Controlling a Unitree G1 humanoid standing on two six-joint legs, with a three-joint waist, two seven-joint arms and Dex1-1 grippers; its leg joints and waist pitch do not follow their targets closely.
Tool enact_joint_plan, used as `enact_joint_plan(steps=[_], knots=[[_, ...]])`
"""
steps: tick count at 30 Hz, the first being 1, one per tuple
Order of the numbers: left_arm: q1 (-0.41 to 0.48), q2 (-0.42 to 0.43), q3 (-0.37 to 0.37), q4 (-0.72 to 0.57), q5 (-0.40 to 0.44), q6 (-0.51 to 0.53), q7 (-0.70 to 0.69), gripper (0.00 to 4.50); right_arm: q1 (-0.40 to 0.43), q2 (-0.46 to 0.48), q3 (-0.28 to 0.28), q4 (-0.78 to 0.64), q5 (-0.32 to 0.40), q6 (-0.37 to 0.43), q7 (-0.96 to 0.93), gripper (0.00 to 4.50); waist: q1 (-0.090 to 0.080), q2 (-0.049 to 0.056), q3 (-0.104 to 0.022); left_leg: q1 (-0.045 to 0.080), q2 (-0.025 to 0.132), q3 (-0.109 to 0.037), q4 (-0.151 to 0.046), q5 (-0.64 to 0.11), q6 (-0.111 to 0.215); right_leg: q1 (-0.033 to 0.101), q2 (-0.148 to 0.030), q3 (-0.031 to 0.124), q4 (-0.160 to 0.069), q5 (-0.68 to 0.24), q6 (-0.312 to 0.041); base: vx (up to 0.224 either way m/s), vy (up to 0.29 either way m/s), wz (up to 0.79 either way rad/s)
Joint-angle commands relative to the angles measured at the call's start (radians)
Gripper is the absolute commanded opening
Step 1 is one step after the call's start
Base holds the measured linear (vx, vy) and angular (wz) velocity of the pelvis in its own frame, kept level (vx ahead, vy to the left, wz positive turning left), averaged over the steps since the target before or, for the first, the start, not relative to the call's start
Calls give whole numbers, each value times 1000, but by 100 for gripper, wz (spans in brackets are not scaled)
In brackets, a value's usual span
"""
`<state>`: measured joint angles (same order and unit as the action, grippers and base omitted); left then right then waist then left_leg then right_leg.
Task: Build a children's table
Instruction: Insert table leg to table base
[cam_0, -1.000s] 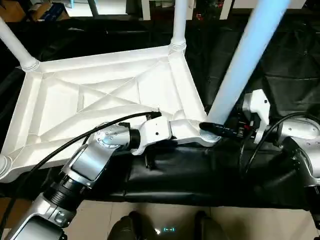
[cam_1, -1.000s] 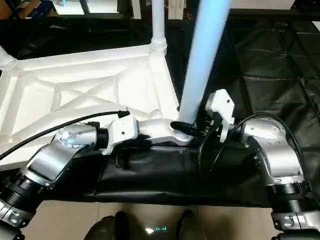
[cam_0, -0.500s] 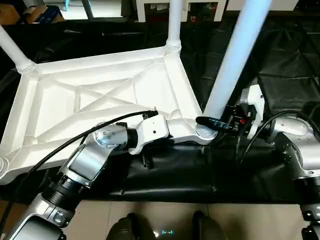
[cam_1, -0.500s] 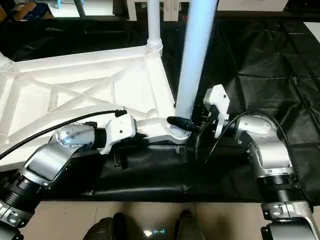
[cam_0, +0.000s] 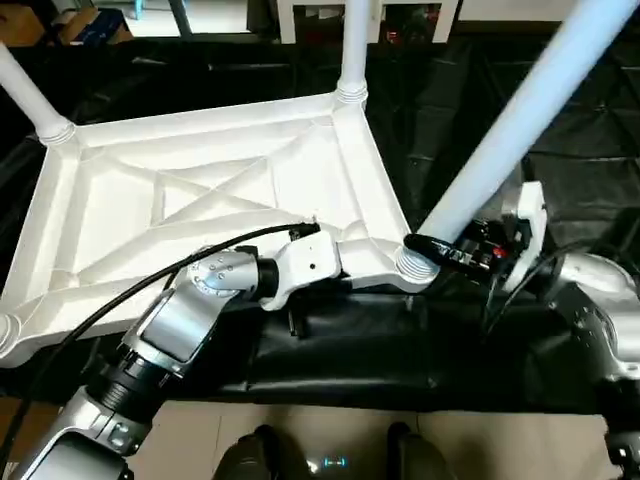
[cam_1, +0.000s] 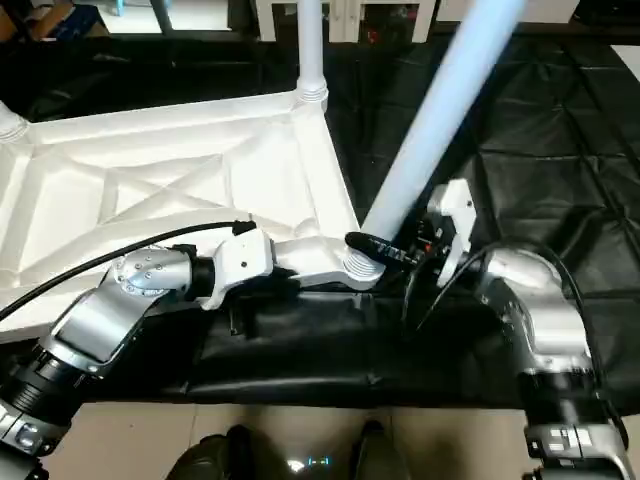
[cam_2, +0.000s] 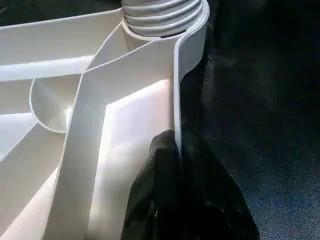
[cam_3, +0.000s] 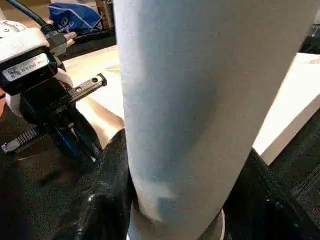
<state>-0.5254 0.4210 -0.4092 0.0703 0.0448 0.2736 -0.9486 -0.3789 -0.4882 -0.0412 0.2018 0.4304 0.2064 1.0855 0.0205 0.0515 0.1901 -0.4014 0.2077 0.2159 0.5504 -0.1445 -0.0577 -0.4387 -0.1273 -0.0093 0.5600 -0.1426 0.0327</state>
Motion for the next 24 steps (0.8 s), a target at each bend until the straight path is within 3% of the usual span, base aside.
enact_joint_plan(steps=[1,9,14,17,20,21,24], knots=[[19,5,-13,38,31,12,15,0,86,7,65,20,-44,45,6,188,0,-15,-62,25,8,-4,-67,-267,81,35,9,2,-54,-240,-245,0,0,0],[15,3,-16,42,30,10,13,0,126,-17,158,-26,-134,-11,12,188,8,-13,-59,26,7,-2,-69,-260,80,35,9,1,-55,-238,-239,0,0,0],[19,7,-16,38,29,9,12,0,112,-25,205,-11,-188,-42,21,188,6,-14,-53,26,8,-7,-78,-328,51,30,6,2,-65,-348,-199,0,0,0],[19,7,-16,40,29,9,12,0,90,-34,242,11,-229,-69,31,188,3,-14,-54,28,8,-10,-81,-361,29,28,8,2,-67,-365,-185,0,0,0],[19,6,-15,39,29,9,13,0,78,-33,254,17,-241,-80,27,188,3,-18,-54,28,8,-12,-85,-399,19,27,8,2,-71,-379,-176,0,0,0],[19,6,-15,38,29,10,14,0,79,-30,252,14,-238,-79,23,188,2,-23,-56,28,8,-12,-85,-400,20,29,8,2,-71,-380,-174,0,0,0],[20,7,-13,36,28,11,15,0,91,-20,236,6,-220,-68,13,188,4,-21,-58,31,9,-11,-85,-398,22,26,9,4,-72,-376,-174,0,0,0]])
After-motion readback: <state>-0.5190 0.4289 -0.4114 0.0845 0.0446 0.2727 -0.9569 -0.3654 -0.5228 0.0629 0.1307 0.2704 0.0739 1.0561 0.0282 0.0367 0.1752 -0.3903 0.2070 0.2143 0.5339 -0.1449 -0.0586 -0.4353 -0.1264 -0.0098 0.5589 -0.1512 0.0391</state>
